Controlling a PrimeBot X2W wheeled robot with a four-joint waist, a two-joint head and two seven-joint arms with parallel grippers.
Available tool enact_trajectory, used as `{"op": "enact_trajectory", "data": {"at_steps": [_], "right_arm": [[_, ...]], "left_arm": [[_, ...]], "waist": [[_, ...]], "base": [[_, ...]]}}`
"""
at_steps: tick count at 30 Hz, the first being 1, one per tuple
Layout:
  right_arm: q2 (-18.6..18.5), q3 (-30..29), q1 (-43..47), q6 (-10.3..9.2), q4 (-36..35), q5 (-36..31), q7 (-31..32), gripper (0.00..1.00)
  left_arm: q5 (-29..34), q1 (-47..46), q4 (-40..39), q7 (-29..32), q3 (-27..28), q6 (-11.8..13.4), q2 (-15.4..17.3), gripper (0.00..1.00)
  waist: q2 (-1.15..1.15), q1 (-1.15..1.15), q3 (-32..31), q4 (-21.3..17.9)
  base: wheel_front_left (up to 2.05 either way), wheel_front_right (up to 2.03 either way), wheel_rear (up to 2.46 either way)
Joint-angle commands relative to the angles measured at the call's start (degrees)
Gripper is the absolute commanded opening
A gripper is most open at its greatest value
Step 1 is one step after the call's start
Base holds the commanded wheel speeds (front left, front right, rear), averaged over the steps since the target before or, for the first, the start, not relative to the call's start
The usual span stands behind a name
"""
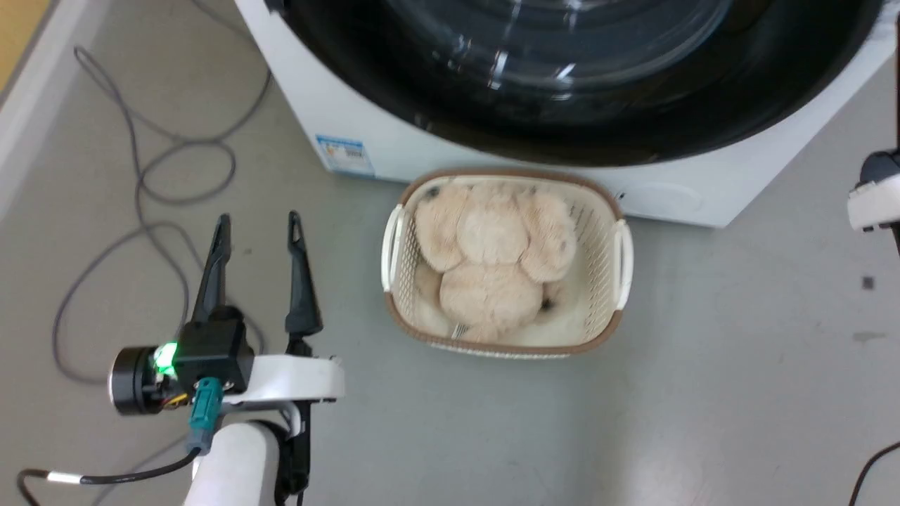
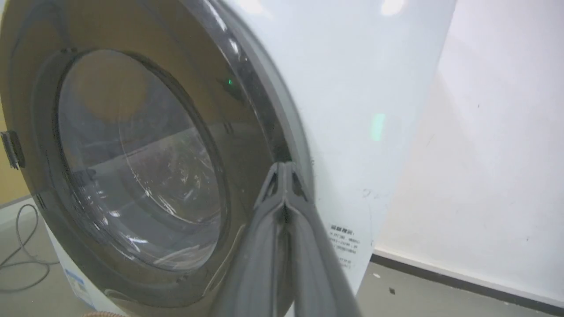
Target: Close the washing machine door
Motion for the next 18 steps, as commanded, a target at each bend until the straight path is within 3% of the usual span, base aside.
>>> {"op": "enact_trajectory", "data": {"at_steps": [1,10,15,16,17,18], "right_arm": [[1.2,-1.5,2.1,-0.05,-3.3,-1.4,-0.3,0.0],[8.8,-6.1,13.0,-0.05,-19.8,-5.5,-0.3,0.0],[13.0,-5.2,21.5,-0.05,-23.3,-7.0,-0.3,0.0],[13.6,-4.6,23.2,-0.05,-23.5,-7.2,-0.3,0.38],[14.0,-4.3,24.8,-0.05,-23.6,-7.5,-0.3,1.0],[14.5,-4.0,26.2,-0.05,-23.7,-7.5,-0.3,1.0]], "left_arm": [[0.4,1.1,0.3,-0.2,0.6,0.0,0.3,1.0],[0.9,5.1,1.3,-0.2,2.6,-0.2,1.2,1.0],[1.5,8.7,2.2,-0.2,3.1,0.2,1.4,1.0],[1.6,9.5,2.3,-0.2,3.1,0.3,1.5,1.0],[1.7,10.2,2.4,-0.2,3.1,0.4,1.4,1.0],[1.8,10.8,2.4,-0.2,3.1,0.5,1.4,1.0]], "waist": [[0.0,0.0,-3.1,-1.5],[0.0,0.0,-10.2,-3.4],[0.0,0.0,-14.4,-4.5],[0.0,0.0,-15.1,-4.7],[0.0,0.0,-15.7,-4.9],[0.0,0.0,-16.2,-5.1]], "base": [[0.0,0.0,0.0],[0.0,0.0,0.0],[0.0,0.0,0.0],[0.0,0.0,0.0],[0.0,0.0,0.0],[0.0,0.0,0.0]]}}
